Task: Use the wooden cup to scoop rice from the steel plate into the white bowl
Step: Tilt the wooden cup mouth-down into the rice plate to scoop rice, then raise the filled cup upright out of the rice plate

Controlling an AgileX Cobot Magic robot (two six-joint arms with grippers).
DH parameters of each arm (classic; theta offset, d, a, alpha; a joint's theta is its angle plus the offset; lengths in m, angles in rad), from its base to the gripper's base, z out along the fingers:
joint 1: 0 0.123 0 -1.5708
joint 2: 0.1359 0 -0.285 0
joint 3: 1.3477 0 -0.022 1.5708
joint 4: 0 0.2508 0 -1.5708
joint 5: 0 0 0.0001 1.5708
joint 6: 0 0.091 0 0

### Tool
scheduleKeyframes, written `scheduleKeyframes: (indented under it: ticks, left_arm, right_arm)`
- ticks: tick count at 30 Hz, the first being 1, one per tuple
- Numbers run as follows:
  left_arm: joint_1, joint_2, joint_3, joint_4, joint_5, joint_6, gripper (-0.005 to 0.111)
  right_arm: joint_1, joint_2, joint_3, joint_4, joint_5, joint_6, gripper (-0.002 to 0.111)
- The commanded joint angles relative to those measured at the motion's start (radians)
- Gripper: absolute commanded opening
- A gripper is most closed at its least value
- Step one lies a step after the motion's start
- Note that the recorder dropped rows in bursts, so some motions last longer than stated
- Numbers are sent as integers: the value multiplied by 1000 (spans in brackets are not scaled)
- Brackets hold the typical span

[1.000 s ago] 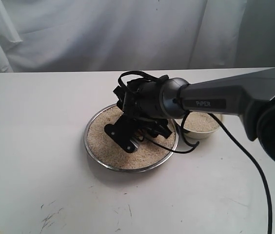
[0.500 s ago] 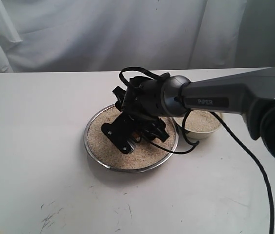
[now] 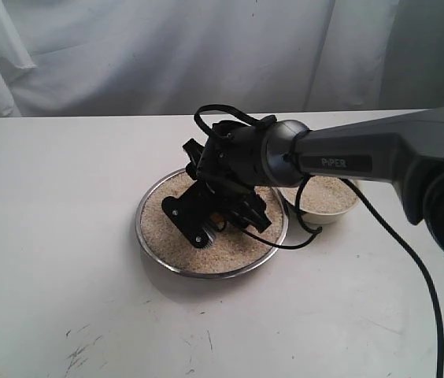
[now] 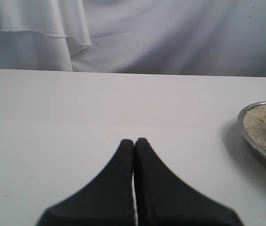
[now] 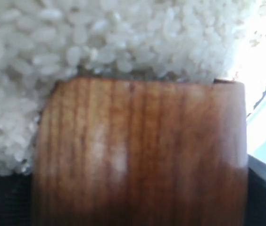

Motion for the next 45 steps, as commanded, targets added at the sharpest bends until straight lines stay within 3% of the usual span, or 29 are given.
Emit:
scheduleKeyframes:
  ticks: [1,20,31,36,45]
  left_arm:
    - [-2,-5,5,-1,-6,-3,0]
    - [-2,-5,5,-1,-6,-3,0]
    - [-2,-5,5,-1,-6,-3,0]
    - [-2,-5,5,-1,-6,-3,0]
    - [-2,-5,5,-1,-6,-3,0]
  right_arm:
    - [1,-6,0,71,-17,-5,0]
    - [-35,-9,0,149,-26,-16,0]
    - [-127,-26,0,486,-54,-239,0]
    - [-169,-26,0,767,-64,-416,0]
    - [-177,-26,0,916,-62,-483,0]
